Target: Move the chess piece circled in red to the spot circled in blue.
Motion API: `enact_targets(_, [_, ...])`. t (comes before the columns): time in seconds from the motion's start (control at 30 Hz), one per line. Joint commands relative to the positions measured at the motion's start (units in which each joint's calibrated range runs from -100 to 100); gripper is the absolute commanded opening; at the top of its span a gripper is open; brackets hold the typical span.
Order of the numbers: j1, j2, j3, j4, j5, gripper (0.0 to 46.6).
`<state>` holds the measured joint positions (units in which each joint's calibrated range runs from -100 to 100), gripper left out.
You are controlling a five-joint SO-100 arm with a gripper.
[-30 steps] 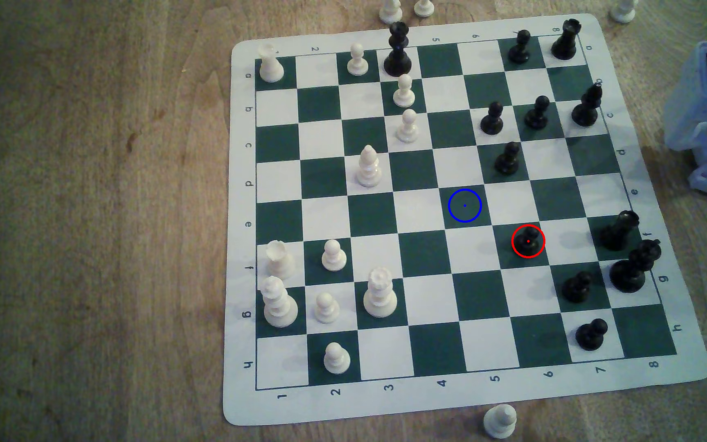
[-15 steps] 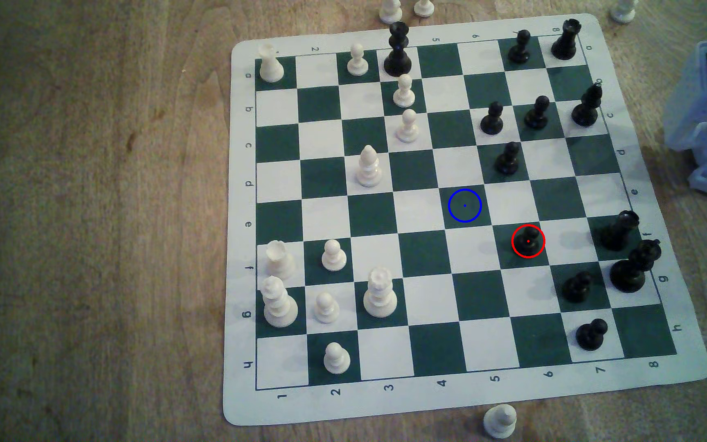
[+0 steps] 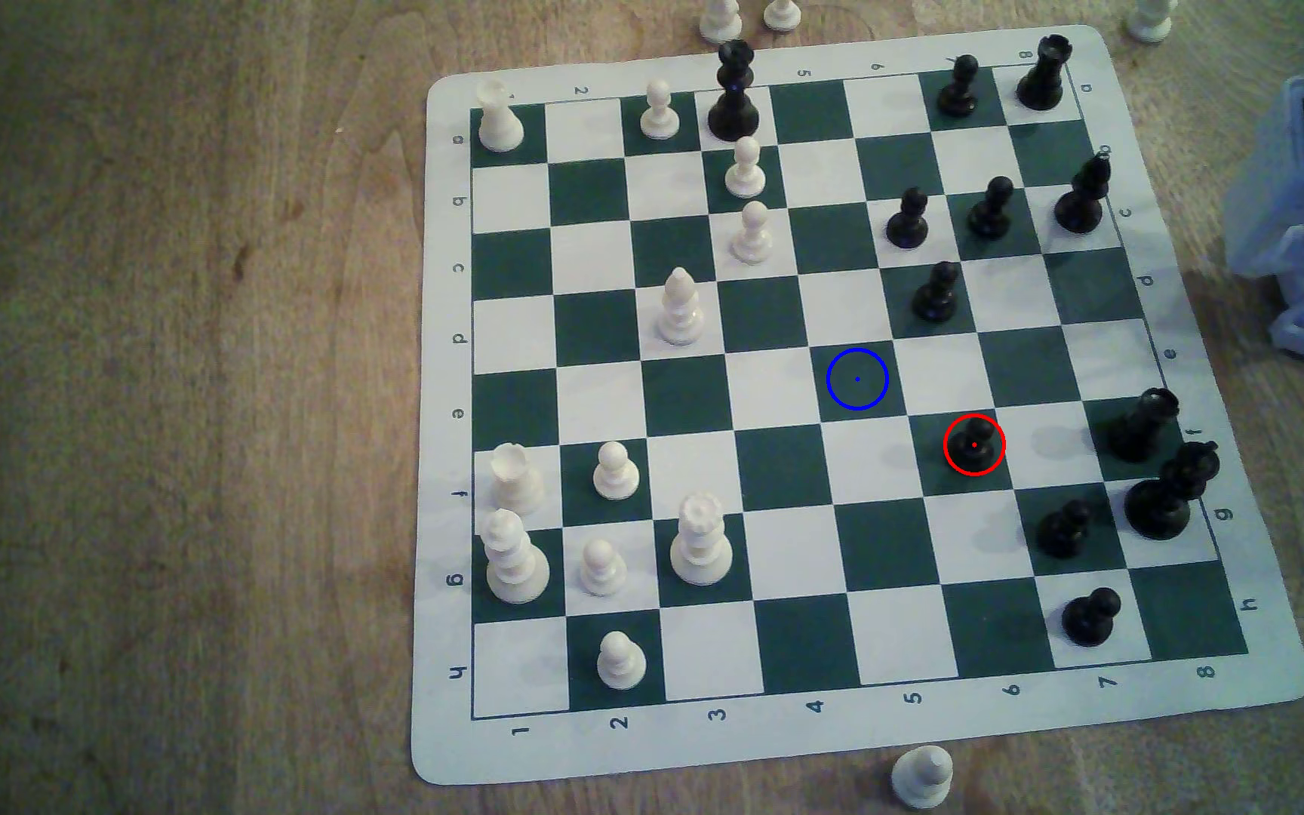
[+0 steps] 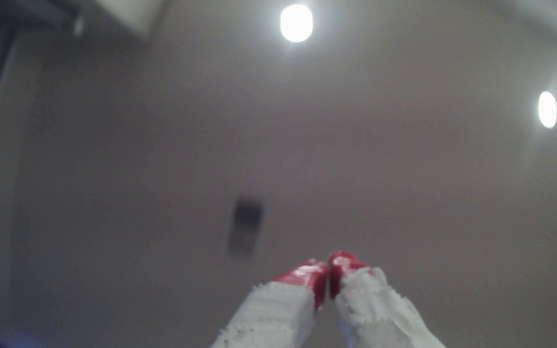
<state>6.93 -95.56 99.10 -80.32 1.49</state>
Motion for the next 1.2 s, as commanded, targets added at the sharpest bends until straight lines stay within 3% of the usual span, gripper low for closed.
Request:
enact_targets(0.0, [-6.1, -0.1, 0.8, 18.2, 3.5, 0.2])
enact_targets(0.23, [-20.0, -0.2, -2.7, 47.2, 10.2, 0.3])
enact_targets(0.3, [-20.8, -0.2, -7.6, 58.9, 10.1, 0.3])
enact_targets(0.4, [-22.5, 3.5, -14.7, 70.4, 9.0, 0.4])
enact_targets(0.5, [-21.8, 5.7, -18.8, 82.0, 5.1, 4.1])
enact_targets(0.53, [-21.7, 6.8, -21.5, 88.4, 3.4, 7.1])
enact_targets(0.63, [-21.4, 9.8, -22.7, 92.9, 2.3, 13.8])
enact_targets(0.67, [-22.3, 13.1, -26.2, 100.5, 0.2, 15.8])
enact_targets(0.83, [-28.2, 28.0, -35.4, 117.1, -4.0, 11.6])
enact_targets(0.97, [-32.5, 36.1, -37.8, 120.0, -7.6, 13.8])
enact_targets(1.17, [-34.6, 43.7, -41.3, 121.4, -8.5, 15.2])
